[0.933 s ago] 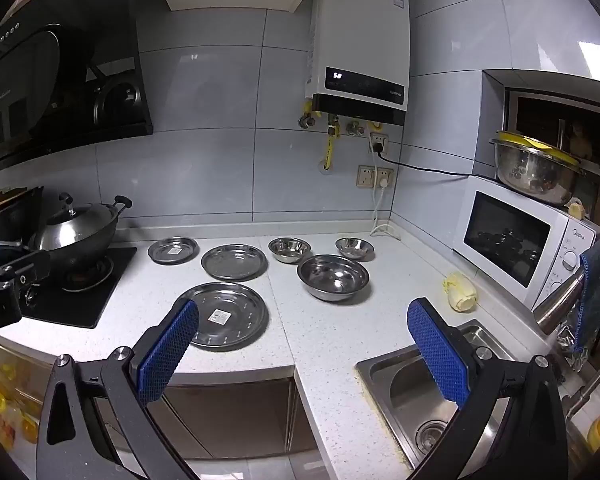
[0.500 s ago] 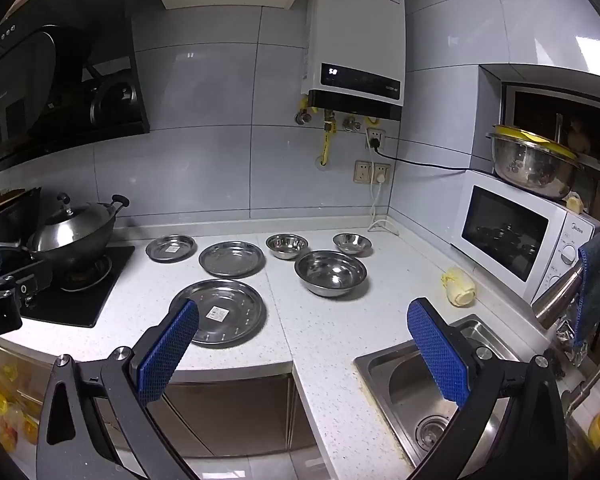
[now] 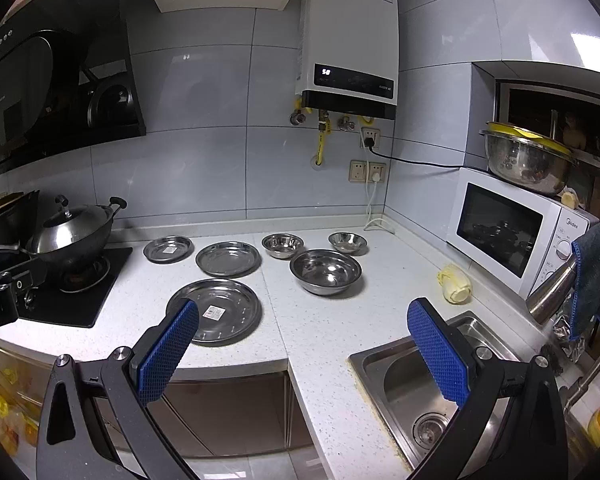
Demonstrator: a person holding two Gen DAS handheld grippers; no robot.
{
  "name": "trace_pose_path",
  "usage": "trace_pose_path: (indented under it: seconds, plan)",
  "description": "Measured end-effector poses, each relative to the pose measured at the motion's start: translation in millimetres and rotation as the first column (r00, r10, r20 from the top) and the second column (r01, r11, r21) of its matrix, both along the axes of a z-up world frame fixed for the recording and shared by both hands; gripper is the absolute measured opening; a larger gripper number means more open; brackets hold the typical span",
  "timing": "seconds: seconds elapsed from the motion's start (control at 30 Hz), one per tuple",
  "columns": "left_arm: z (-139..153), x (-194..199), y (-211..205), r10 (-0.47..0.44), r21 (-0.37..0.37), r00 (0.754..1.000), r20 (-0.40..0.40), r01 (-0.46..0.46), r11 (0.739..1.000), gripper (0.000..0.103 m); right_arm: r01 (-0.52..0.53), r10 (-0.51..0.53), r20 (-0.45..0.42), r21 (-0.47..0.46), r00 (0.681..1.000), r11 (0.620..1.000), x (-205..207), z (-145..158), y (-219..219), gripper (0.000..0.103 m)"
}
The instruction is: Organize plates and bowls
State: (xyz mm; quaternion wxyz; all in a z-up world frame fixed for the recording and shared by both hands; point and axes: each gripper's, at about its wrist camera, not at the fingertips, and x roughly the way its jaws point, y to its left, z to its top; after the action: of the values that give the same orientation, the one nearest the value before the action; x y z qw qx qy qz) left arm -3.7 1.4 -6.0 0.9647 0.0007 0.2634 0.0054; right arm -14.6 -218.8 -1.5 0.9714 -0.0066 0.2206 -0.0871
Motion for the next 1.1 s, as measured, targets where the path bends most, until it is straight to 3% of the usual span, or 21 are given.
trace_pose_path:
  seconds: [1.1]
  plan:
    - [-2.6,-6.4,10.8,0.01,-0.005,1.0,-0.009,-0.01,1.0,0.102,-0.011,0.011,-0.003,0.0,1.0,1.0,3.0,-0.3,6.8,0.102]
